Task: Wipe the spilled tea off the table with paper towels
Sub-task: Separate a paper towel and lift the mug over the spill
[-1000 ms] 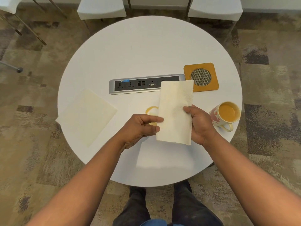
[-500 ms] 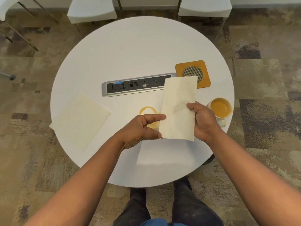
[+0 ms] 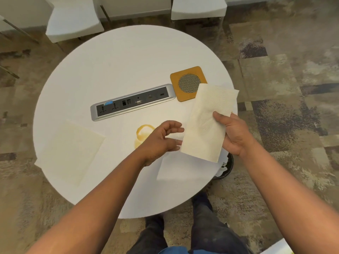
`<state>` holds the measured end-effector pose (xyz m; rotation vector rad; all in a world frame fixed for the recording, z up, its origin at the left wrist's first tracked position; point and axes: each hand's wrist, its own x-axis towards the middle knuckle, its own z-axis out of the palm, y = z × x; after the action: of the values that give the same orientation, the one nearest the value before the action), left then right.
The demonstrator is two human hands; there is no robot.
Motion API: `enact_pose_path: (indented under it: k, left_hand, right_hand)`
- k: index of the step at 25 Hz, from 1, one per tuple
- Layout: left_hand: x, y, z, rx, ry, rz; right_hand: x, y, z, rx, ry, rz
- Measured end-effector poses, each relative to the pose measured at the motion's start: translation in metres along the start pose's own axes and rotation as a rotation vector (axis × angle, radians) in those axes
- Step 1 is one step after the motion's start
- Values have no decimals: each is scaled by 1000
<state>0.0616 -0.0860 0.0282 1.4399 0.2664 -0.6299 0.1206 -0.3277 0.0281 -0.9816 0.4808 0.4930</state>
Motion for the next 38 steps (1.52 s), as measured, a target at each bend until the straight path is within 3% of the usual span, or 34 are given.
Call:
enact_pose_path:
  k: [4,9,21,33,38]
  left_hand:
    - [32,-18,58,81,131,-39]
    - [62,-30,126,-30,191,-160]
    - [95,-27,178,-239,225,-319]
    - [102,-34,185,-293,218,-213]
    - [88,-26,170,-190,183,-131]
  right_hand:
    - [-11,-26,-46,22,13,-27]
    - [-19,-44,-106,17,96,-62]
    - [-13,-25,-173,87,216,25]
    - [-5,-14,-175,73,237,109]
    - [-3,-12,-168,70,245,136]
